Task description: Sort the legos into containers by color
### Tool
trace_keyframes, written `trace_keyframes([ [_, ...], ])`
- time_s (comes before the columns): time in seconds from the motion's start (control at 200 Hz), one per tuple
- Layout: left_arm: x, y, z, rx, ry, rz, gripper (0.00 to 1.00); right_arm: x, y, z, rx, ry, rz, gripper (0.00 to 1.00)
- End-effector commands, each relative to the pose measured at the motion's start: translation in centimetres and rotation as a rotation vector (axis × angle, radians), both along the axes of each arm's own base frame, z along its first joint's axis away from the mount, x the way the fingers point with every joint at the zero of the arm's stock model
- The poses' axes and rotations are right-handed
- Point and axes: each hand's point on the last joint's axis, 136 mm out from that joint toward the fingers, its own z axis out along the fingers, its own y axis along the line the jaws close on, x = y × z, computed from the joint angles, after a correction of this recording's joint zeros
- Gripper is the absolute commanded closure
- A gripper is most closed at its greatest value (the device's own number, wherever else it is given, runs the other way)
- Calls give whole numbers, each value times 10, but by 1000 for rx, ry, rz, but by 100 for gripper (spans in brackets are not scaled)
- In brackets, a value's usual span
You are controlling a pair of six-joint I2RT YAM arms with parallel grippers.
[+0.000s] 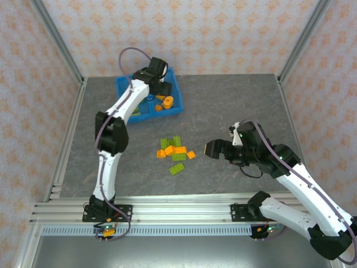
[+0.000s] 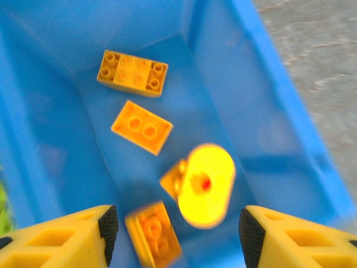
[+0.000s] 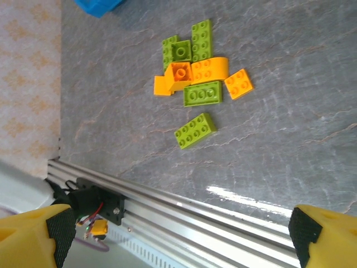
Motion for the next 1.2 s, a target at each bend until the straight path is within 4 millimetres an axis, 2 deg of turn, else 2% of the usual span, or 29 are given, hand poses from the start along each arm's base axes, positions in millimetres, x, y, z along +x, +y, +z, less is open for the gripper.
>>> trace_keyframes([
  [0.0,-43,-20,144,-194,-300,-72,36,9,-5,-9,-44,-17,-35,0],
  [0.12,-109,-27,186,-192,-389,-212,31,20,9,-16,-30,-1,-13,0],
  [0.185,-149,-31,197,-157,-435,-323,27,27,19,-19,-24,7,8,0],
  [0.235,-181,-33,198,-123,-456,-415,21,33,27,-22,-29,13,25,0],
  [0.37,-260,-31,174,-55,-451,-652,1,49,53,-30,-52,29,83,1],
  [0.521,-349,-28,123,-47,-350,-978,0,63,93,-46,-93,54,172,1],
  [0.596,-379,-17,95,-22,-293,-1075,0,72,111,-59,-140,65,198,1],
  [0.701,-406,-2,60,46,-252,-1176,0,86,129,-83,-264,87,226,3],
  [0.781,-420,7,44,101,-273,-1240,0,89,139,-101,-375,88,265,6],
  [0.891,-420,16,30,152,-318,-1203,0,91,152,-126,-454,101,309,9],
  [0.971,-424,19,18,154,-316,-1204,0,93,154,-143,-510,128,312,11],
  [1.091,-430,19,2,141,-291,-1226,0,99,160,-158,-559,134,325,17],
  [1.196,-428,22,-7,165,-280,-1221,0,104,167,-166,-582,138,342,21],
])
